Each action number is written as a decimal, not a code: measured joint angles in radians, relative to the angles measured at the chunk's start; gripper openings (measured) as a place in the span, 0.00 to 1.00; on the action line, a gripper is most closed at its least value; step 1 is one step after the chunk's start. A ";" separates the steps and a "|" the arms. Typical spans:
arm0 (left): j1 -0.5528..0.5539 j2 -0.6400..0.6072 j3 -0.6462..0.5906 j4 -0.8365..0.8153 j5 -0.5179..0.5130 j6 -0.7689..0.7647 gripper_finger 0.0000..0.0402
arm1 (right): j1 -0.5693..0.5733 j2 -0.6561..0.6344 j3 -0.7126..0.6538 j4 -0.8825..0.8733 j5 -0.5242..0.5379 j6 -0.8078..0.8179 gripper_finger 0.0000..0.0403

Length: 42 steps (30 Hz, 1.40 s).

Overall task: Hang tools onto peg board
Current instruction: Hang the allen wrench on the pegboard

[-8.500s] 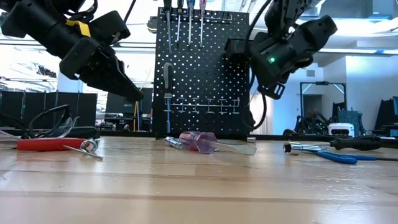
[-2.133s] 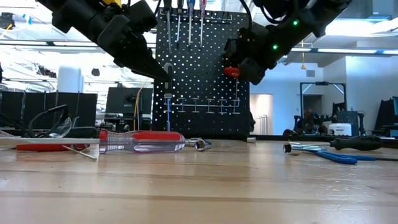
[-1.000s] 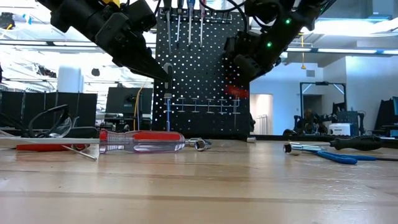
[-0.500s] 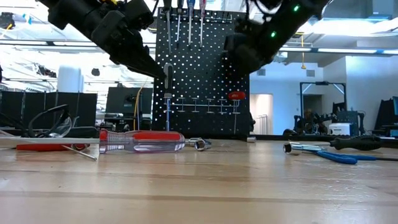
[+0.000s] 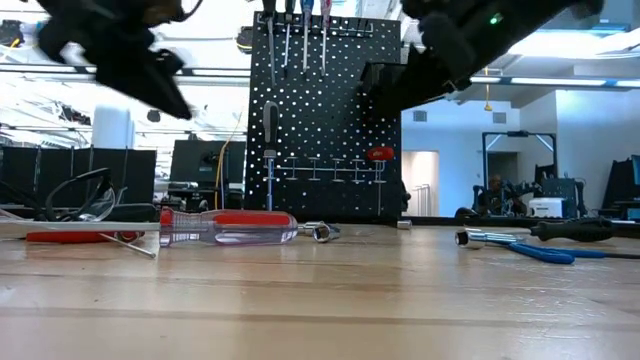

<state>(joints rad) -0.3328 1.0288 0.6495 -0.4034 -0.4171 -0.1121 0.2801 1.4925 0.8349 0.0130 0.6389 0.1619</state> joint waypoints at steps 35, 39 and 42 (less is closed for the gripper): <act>0.080 0.424 -0.001 0.340 -0.223 -0.089 0.30 | 0.008 0.312 0.127 0.382 -0.274 -0.145 0.54; 0.077 0.323 -0.001 0.305 -0.215 -0.035 0.30 | -0.025 0.334 0.128 0.391 -0.274 -0.066 0.54; 0.085 0.261 0.000 0.193 -0.152 0.022 0.30 | -0.039 0.362 0.126 0.379 -0.274 -0.057 0.54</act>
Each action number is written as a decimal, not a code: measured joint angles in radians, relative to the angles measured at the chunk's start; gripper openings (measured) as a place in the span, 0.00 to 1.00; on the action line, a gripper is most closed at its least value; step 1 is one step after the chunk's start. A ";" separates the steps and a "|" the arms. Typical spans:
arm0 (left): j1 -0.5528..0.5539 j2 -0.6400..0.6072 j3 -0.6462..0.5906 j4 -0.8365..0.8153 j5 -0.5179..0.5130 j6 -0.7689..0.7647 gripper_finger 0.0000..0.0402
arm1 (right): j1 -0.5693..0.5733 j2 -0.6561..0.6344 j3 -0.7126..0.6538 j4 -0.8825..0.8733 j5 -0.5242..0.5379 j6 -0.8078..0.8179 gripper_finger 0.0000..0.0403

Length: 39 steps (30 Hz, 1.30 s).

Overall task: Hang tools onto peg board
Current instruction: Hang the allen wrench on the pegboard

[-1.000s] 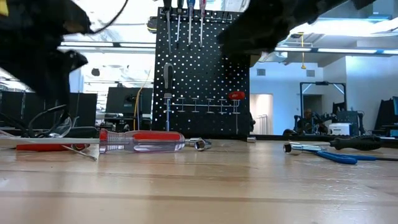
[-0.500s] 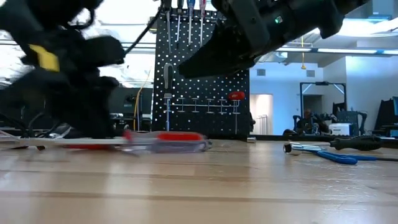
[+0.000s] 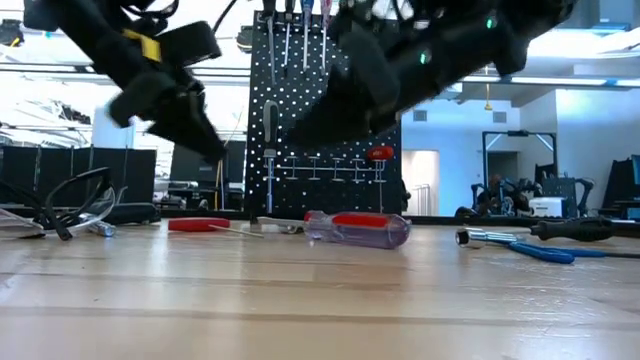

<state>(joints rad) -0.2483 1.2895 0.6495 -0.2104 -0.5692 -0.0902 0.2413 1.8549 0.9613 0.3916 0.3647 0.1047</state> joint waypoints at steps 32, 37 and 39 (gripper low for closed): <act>0.226 0.197 -0.181 0.341 0.347 -0.027 0.20 | 0.011 0.011 0.001 0.010 -0.001 -0.015 0.54; 0.226 0.166 -0.182 0.327 0.330 0.009 0.17 | 0.033 -0.032 -0.001 -0.031 0.027 -0.081 0.54; 0.225 0.138 -0.185 0.308 0.303 0.034 0.17 | 0.048 -0.067 0.001 -0.061 0.081 -0.090 0.54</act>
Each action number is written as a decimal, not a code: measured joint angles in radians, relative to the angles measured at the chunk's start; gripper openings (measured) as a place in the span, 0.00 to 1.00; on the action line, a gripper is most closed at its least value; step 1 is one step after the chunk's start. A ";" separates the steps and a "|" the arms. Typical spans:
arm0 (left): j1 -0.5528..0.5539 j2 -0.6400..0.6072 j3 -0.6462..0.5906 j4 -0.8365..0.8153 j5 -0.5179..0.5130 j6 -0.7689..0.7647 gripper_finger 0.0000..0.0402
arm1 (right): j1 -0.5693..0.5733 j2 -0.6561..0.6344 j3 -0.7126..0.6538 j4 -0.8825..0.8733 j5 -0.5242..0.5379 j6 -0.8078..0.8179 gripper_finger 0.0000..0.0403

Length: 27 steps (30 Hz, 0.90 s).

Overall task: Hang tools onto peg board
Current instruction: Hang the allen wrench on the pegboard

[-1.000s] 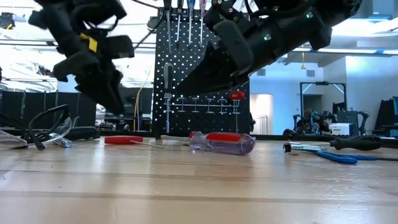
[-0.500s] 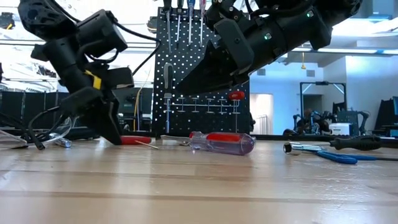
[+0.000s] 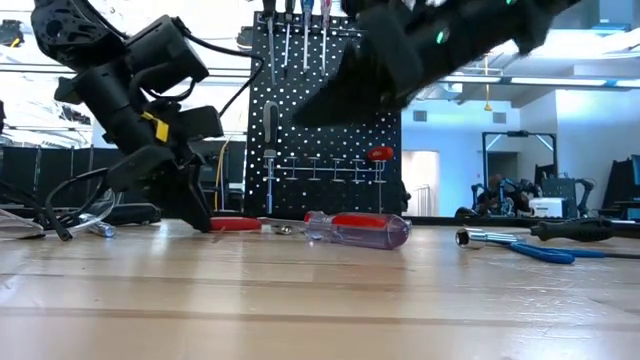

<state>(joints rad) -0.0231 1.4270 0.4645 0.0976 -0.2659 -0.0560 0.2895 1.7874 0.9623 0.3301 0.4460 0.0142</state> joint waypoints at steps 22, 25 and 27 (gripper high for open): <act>-0.314 -0.194 0.001 0.004 -0.461 0.344 0.17 | -0.112 0.181 0.157 0.097 -0.049 -0.447 0.54; -0.314 -0.194 0.001 0.001 -0.460 0.340 0.17 | -0.121 0.230 0.233 0.043 -0.027 -0.512 0.54; -0.314 -0.193 0.001 -0.005 -0.460 0.328 0.17 | -0.119 0.257 0.271 0.012 0.020 -0.532 0.54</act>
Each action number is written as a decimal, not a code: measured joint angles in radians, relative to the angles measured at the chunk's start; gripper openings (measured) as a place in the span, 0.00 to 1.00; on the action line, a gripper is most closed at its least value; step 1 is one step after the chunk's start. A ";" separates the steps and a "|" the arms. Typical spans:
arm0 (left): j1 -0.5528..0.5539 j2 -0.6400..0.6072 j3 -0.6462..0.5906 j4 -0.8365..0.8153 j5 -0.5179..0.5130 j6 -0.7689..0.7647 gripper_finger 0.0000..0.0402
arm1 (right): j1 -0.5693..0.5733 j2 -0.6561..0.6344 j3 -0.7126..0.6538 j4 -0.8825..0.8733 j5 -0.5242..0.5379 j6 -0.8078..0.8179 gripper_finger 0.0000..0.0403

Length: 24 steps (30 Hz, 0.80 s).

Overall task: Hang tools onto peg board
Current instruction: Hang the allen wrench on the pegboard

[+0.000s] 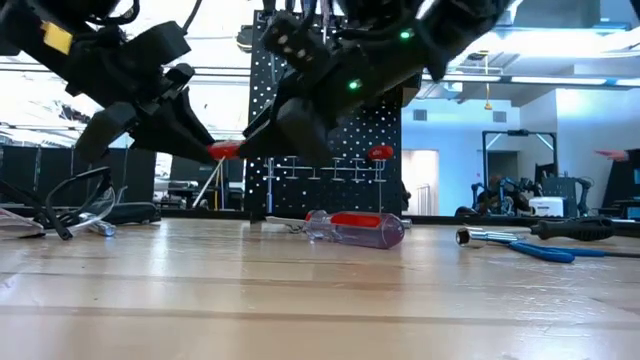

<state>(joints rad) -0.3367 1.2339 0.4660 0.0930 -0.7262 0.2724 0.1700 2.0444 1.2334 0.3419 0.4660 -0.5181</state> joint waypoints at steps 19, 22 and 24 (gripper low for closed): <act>-0.001 -0.001 0.000 0.006 0.012 -0.009 0.17 | -0.010 0.025 0.037 -0.048 0.035 0.023 0.30; -0.001 -0.001 0.000 0.004 0.012 -0.012 0.17 | -0.010 0.025 0.037 -0.047 0.034 0.026 0.26; -0.001 -0.001 0.000 0.004 0.012 -0.013 0.17 | -0.009 0.025 0.037 -0.048 0.034 0.024 0.25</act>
<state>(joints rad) -0.3374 1.2331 0.4664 0.0971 -0.7139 0.2594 0.1608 2.0693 1.2705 0.2943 0.5003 -0.4942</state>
